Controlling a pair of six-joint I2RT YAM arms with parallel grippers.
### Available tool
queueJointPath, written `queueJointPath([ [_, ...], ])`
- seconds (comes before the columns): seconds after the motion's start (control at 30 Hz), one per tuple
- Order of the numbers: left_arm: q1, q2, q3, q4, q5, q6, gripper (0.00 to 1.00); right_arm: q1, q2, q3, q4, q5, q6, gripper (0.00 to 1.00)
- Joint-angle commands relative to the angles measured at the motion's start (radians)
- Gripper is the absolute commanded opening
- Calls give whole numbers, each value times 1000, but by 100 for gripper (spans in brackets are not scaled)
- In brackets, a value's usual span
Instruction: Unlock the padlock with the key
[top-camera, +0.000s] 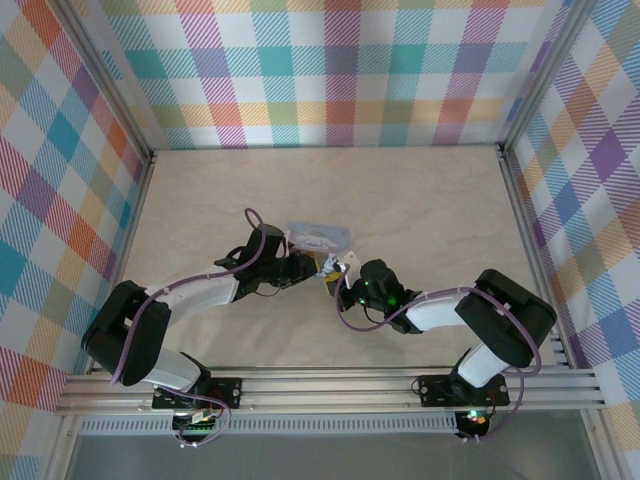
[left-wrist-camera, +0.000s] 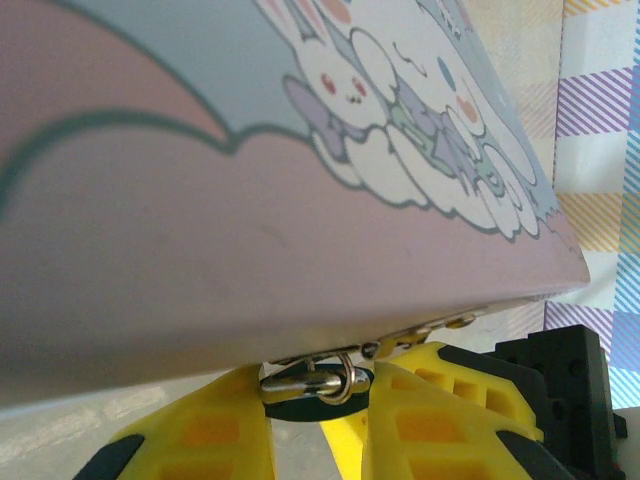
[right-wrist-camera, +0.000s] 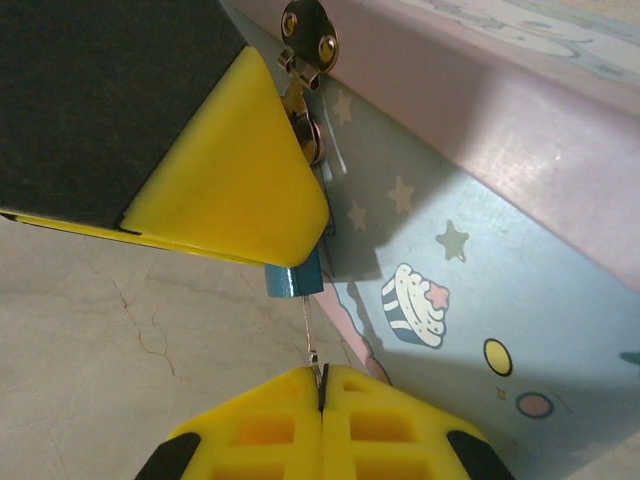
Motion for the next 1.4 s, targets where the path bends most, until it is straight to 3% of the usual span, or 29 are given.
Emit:
queueJointPath([
  [0.0, -22, 5, 33, 21, 28, -5, 20, 4, -37, -4, 85, 7, 1, 0],
  [0.93, -30, 10, 43, 30, 51, -5, 20, 2, 21, 46, 132, -11, 11, 0],
  [1.37, -35, 6, 45, 30, 59, -5, 20, -46, 65, 89, 172, -74, 8, 0],
])
